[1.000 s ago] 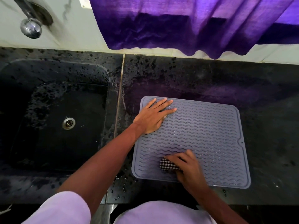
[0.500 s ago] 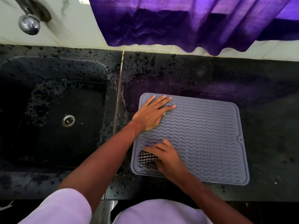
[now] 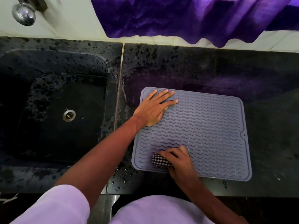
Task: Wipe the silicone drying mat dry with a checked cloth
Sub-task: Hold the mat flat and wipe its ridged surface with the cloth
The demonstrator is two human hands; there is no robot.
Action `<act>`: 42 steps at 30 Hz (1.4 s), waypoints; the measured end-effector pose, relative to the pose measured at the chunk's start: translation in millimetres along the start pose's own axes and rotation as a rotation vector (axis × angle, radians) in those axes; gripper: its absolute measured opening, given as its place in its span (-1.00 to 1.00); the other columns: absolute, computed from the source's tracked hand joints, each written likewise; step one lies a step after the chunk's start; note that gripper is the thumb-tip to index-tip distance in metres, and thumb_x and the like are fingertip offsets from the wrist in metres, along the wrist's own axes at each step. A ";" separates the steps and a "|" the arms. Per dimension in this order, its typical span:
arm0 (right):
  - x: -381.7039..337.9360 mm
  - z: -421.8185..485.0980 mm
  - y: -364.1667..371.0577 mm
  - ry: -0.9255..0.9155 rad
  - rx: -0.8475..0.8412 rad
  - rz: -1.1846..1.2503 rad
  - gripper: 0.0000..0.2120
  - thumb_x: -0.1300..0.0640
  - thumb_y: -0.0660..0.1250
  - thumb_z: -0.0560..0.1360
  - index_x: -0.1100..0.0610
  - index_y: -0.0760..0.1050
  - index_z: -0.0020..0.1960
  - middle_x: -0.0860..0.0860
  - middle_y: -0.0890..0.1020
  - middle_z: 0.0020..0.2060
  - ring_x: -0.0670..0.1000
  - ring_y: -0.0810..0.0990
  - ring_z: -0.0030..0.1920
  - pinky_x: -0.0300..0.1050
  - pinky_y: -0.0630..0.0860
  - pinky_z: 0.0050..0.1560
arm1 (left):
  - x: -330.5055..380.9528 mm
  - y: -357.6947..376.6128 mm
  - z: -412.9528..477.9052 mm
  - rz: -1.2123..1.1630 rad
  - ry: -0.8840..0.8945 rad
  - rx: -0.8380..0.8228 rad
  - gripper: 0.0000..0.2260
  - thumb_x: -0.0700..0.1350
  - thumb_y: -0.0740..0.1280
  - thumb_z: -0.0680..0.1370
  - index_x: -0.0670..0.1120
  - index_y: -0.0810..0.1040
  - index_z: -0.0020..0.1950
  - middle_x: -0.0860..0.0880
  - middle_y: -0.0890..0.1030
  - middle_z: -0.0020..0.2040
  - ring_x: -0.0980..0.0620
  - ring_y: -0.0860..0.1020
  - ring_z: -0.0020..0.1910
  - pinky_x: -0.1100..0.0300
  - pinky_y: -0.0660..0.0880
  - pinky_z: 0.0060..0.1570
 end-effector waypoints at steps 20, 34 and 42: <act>23.9 -22.4 -51.7 -0.155 -0.051 -0.086 -0.45 0.35 0.26 0.24 0.05 0.55 0.20 -0.03 0.60 -0.05 0.04 0.44 -0.09 -0.17 0.40 -0.04 | 5.1 -2.1 -2.3 0.011 -0.005 0.013 -0.52 -0.02 -0.06 0.70 0.10 0.15 0.65 0.01 0.10 0.68 -0.02 0.05 0.65 -0.08 -0.01 0.61; -38.4 21.0 37.5 -0.352 0.021 0.009 -0.67 0.29 0.16 0.55 0.04 0.64 0.10 -0.01 0.62 -0.15 0.03 0.42 -0.17 -0.11 0.42 -0.12 | 4.5 0.4 -1.4 0.004 -0.004 0.052 -0.54 -0.04 0.02 0.71 0.09 0.22 0.64 0.00 0.17 0.66 -0.03 0.12 0.64 -0.10 0.05 0.60; -45.6 38.8 11.0 -0.381 -0.088 0.043 -0.65 0.29 0.24 0.47 0.06 0.60 0.19 -0.01 0.64 -0.07 0.01 0.39 -0.13 -0.15 0.38 -0.12 | 3.4 1.7 -1.6 -0.012 0.004 0.056 -0.53 -0.05 0.02 0.71 0.09 0.21 0.64 -0.01 0.16 0.66 -0.03 0.10 0.65 -0.10 0.05 0.60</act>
Point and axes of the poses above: each hand's wrist, its own z-axis towards the middle knuckle, its own y-axis out of the palm, x = y × z, the point moved 1 cm from there along z, towards the middle knuckle
